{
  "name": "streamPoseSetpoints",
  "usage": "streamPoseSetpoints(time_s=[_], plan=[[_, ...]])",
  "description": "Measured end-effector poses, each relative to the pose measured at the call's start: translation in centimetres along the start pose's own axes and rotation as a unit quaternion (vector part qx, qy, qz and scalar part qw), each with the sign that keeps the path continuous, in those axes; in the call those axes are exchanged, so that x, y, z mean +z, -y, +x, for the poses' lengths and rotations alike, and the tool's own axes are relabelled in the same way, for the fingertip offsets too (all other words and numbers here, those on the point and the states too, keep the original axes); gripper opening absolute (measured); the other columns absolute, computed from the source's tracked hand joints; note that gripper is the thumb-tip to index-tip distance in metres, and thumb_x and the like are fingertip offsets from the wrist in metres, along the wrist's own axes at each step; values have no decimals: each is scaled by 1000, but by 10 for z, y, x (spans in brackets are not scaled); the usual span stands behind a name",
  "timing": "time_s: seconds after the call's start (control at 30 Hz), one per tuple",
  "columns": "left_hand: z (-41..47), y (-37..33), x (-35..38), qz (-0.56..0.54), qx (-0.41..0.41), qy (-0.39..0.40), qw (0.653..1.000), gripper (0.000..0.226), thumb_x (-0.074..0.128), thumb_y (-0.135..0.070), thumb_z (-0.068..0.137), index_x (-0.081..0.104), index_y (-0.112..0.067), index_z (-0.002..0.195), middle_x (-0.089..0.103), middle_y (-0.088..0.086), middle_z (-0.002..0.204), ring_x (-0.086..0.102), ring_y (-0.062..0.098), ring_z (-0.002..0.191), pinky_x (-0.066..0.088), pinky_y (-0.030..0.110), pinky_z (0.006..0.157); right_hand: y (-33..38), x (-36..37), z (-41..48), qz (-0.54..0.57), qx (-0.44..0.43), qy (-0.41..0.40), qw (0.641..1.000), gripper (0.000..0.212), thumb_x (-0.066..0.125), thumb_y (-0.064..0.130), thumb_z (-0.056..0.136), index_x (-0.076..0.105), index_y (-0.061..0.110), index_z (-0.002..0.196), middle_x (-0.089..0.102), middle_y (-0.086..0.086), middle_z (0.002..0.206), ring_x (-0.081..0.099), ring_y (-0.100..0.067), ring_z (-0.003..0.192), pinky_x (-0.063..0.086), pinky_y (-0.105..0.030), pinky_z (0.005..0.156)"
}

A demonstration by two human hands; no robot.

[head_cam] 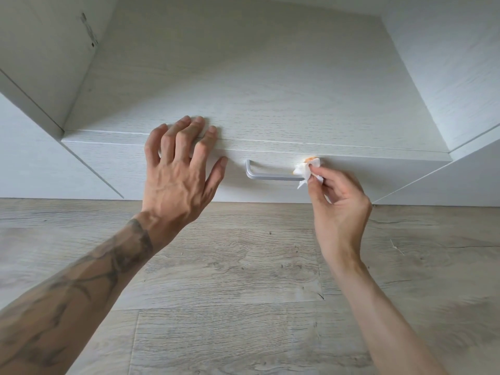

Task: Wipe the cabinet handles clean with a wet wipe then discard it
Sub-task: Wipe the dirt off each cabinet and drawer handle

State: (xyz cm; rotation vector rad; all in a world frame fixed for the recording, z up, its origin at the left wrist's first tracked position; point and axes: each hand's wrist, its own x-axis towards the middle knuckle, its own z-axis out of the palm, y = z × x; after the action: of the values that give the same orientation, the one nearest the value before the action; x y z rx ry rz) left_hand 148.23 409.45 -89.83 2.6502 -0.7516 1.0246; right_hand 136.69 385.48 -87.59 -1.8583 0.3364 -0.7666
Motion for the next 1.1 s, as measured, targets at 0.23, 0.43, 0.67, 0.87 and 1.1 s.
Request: streamPoseSetpoints(time_s=[0.23, 0.43, 0.67, 0.87, 1.1], plan=[[1, -1, -2, -3, 0, 5, 1000, 52, 47, -46, 112, 45, -9, 148, 47, 18, 149, 43, 37, 143, 22, 52, 122, 3, -3, -7, -60, -63, -6, 996, 38, 78, -7, 90, 76, 23, 113, 70, 0, 101, 76, -14, 91, 61, -29, 89], [0, -2, -2, -3, 0, 1, 1000, 51, 48, -45, 112, 47, -9, 147, 50, 19, 148, 47, 38, 141, 25, 54, 121, 9, 10, -16, -131, -124, -10, 983, 25, 85, -1, 85, 80, 6, 109, 71, -3, 96, 75, -14, 81, 60, -21, 81], [0, -1, -2, -1, 0, -7, 1000, 51, 49, -45, 111, 48, -9, 147, 51, 18, 148, 47, 37, 141, 25, 52, 122, 24, 45, -20, -183, -189, 25, 964, 12, 84, 6, 89, 83, 5, 101, 71, -11, 91, 71, -23, 73, 60, -34, 69], [0, -1, -1, 7, 1, -15, 1000, 51, 51, -44, 111, 49, -8, 147, 50, 17, 148, 47, 36, 140, 25, 51, 122, 33, 71, -19, -236, -252, 90, 934, 9, 79, 2, 91, 80, 7, 99, 63, -7, 88, 66, -26, 78, 58, -39, 64], [3, -2, -9, 11, -5, 27, 1000, 53, 45, -46, 112, 46, -8, 149, 47, 17, 151, 44, 36, 143, 22, 51, 123, 11, 45, -18, -210, -266, 62, 939, 26, 81, -4, 89, 82, 10, 110, 60, -7, 84, 60, -21, 72, 55, -38, 59]])
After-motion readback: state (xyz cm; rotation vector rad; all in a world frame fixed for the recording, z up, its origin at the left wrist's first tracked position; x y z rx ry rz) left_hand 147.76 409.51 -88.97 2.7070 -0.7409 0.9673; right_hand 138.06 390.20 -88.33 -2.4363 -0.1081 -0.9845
